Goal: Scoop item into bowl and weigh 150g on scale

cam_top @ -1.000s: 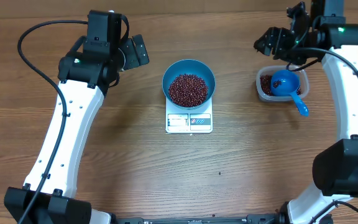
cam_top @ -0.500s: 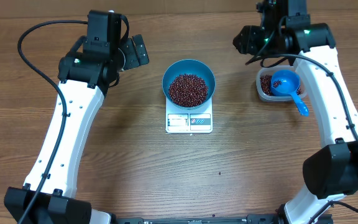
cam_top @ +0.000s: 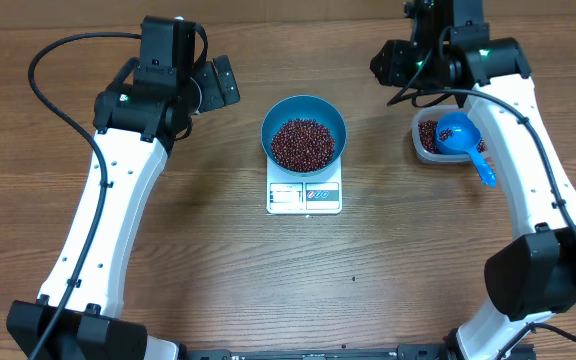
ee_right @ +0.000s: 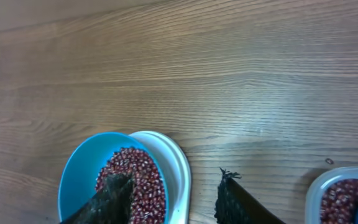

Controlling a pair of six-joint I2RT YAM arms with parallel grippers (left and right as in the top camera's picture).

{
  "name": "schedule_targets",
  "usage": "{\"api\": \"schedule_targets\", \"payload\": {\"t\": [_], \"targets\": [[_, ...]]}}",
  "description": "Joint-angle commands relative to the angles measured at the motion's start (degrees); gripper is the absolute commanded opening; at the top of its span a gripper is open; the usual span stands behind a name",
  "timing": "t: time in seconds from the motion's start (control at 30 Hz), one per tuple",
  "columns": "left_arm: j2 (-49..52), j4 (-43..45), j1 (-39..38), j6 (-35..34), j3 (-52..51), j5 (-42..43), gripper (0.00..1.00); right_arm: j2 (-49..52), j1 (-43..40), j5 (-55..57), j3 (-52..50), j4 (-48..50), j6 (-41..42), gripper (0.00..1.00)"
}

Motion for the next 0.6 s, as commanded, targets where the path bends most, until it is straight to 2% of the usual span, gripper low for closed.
{"api": "schedule_targets", "payload": {"t": [0.0, 0.27, 0.43, 0.5, 0.57], "targets": [[0.0, 0.1, -0.1, 0.7, 1.0, -0.3, 0.99, -0.9, 1.4, 0.3, -0.3, 0.0, 0.0, 0.44], [0.0, 0.1, -0.1, 0.6, 1.0, -0.3, 1.00, -0.9, 1.6, 0.3, -0.3, -2.2, 0.0, 0.46], [0.0, 0.1, -0.1, 0.7, 1.0, -0.3, 1.00, -0.9, 1.6, 0.7, -0.4, -2.8, 0.0, 0.66], [0.0, 0.1, -0.1, 0.6, 1.0, -0.3, 0.99, -0.9, 1.6, 2.8, -0.4, -3.3, 0.0, 0.81], [0.0, 0.1, -0.1, 0.6, 1.0, -0.3, 1.00, -0.9, 1.6, 5.6, -0.4, -4.2, 0.0, 0.91]]}}
